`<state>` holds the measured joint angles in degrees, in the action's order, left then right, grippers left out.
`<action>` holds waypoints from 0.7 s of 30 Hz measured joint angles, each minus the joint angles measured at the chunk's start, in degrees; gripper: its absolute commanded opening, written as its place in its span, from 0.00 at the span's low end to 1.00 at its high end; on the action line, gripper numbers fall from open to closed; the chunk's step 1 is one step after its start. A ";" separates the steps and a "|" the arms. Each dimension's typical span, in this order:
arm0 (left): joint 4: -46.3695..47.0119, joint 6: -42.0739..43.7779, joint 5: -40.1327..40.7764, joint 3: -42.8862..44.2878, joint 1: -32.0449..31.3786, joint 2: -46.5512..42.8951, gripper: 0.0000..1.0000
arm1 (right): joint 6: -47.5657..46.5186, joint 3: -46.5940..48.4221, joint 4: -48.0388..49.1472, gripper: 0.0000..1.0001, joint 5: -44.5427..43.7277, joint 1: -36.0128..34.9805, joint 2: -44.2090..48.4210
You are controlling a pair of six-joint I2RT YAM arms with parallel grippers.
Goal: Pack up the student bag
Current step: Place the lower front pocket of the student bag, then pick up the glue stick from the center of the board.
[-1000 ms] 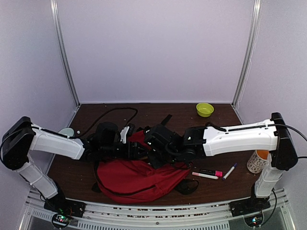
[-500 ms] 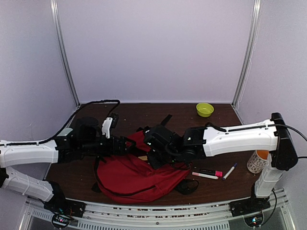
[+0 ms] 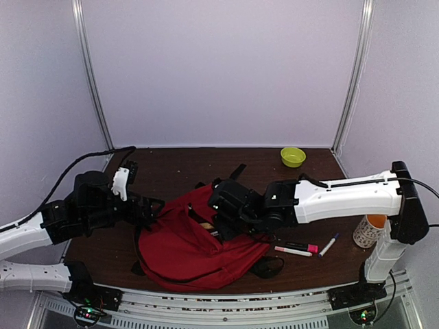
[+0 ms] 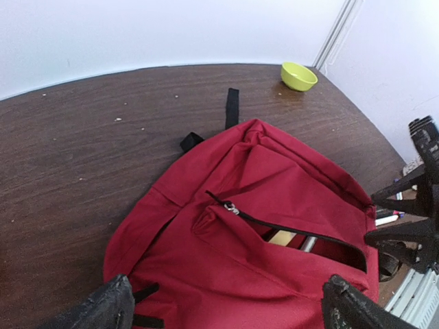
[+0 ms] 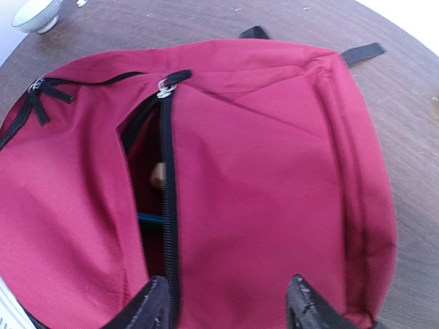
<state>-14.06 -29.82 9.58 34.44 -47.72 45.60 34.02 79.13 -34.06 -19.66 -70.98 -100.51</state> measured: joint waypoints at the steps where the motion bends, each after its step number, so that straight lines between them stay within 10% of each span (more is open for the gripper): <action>1: -1.62 0.13 0.76 0.39 0.00 -0.74 0.98 | 0.28 0.00 -0.66 0.68 -0.96 0.00 0.57; 10: -18.12 1.40 8.07 10.36 0.00 -7.23 0.98 | 3.63 -0.04 -6.97 1.00 -12.13 0.00 9.60; 21: -33.18 3.89 17.27 18.08 0.00 -8.63 0.98 | 12.70 -5.35 -16.61 1.00 -24.37 1.05 16.74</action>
<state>-47.24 -25.93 26.85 52.51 -47.72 36.97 46.72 73.78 -50.68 -44.03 -69.93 -83.77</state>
